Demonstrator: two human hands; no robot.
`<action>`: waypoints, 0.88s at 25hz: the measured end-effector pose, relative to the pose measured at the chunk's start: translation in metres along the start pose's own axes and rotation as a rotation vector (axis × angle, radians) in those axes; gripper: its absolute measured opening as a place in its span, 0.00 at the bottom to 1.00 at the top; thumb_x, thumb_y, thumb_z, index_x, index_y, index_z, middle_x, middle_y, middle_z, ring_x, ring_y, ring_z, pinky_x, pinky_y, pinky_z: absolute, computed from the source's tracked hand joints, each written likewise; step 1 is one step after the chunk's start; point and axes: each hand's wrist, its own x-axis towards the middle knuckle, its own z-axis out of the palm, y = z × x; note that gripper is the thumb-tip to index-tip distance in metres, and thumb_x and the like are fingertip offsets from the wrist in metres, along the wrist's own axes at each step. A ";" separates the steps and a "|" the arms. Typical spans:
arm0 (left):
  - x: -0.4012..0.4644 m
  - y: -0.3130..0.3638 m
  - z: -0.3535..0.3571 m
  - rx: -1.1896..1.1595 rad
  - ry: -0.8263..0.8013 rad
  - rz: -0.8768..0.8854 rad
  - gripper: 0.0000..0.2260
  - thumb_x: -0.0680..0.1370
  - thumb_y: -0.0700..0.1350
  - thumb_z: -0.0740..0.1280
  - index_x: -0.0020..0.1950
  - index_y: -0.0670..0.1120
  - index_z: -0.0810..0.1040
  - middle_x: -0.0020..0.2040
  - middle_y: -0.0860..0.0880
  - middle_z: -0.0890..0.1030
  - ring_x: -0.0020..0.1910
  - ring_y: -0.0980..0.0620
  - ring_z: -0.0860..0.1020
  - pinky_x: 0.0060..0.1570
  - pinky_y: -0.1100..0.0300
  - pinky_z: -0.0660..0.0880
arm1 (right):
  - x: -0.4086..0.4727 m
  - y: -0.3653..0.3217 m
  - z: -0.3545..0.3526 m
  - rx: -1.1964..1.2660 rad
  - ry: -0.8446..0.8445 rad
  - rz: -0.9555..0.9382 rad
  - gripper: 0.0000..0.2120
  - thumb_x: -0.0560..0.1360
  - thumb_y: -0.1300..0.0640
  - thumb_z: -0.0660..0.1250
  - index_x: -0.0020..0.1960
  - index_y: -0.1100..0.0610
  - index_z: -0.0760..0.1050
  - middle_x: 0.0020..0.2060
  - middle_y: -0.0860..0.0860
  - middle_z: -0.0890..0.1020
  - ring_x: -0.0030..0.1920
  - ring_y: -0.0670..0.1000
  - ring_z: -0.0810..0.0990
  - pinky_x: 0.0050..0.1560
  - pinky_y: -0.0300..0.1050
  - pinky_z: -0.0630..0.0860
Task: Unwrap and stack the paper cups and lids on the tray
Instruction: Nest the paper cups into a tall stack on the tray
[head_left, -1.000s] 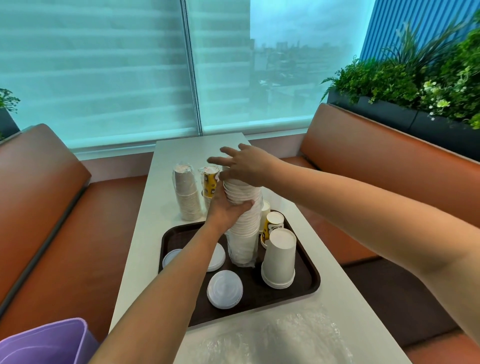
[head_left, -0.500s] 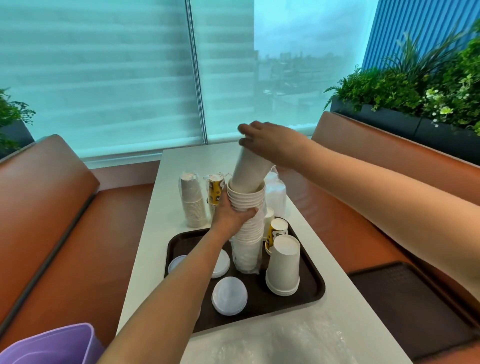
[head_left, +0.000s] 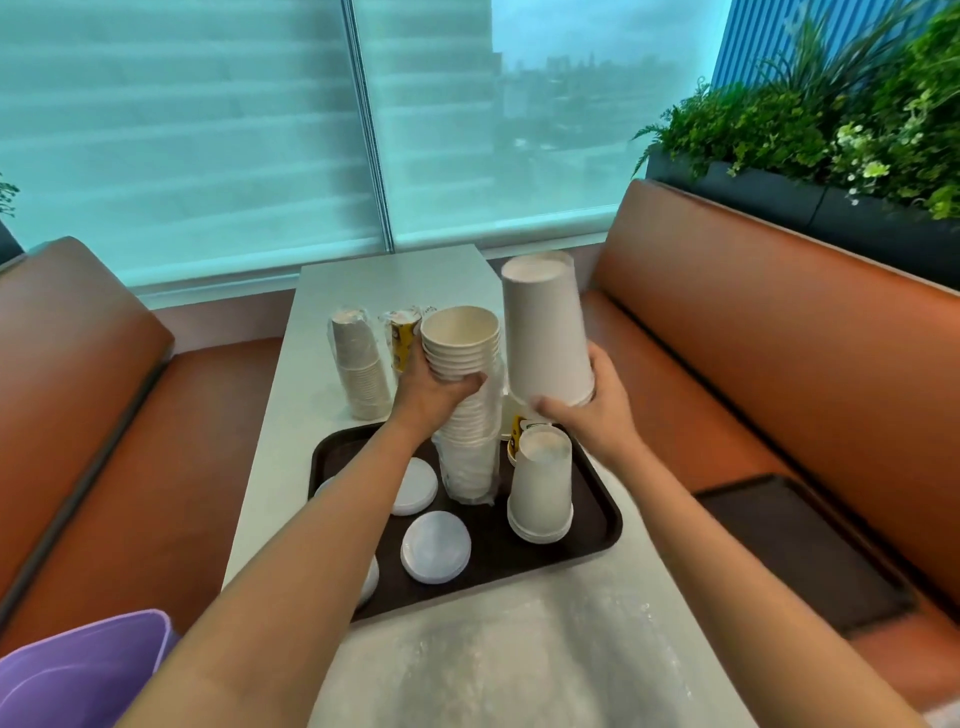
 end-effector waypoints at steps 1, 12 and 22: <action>0.000 -0.002 0.001 -0.004 0.002 0.001 0.43 0.62 0.49 0.78 0.72 0.48 0.60 0.66 0.48 0.73 0.64 0.50 0.72 0.64 0.56 0.69 | -0.010 0.016 0.005 0.019 -0.006 0.027 0.44 0.50 0.43 0.75 0.64 0.51 0.67 0.59 0.52 0.75 0.57 0.50 0.75 0.54 0.43 0.74; 0.001 -0.008 0.003 0.010 0.021 0.019 0.40 0.67 0.44 0.77 0.73 0.45 0.59 0.68 0.47 0.70 0.66 0.49 0.69 0.63 0.60 0.66 | -0.053 0.130 0.017 -0.448 -0.313 0.434 0.48 0.58 0.46 0.79 0.71 0.51 0.59 0.65 0.50 0.70 0.64 0.53 0.70 0.63 0.55 0.71; -0.002 -0.009 0.007 0.020 0.043 0.063 0.43 0.65 0.48 0.79 0.73 0.48 0.58 0.66 0.48 0.73 0.62 0.51 0.73 0.54 0.68 0.69 | 0.032 -0.031 0.031 -0.639 0.022 -0.754 0.19 0.71 0.53 0.63 0.58 0.60 0.78 0.55 0.58 0.78 0.59 0.56 0.72 0.61 0.47 0.68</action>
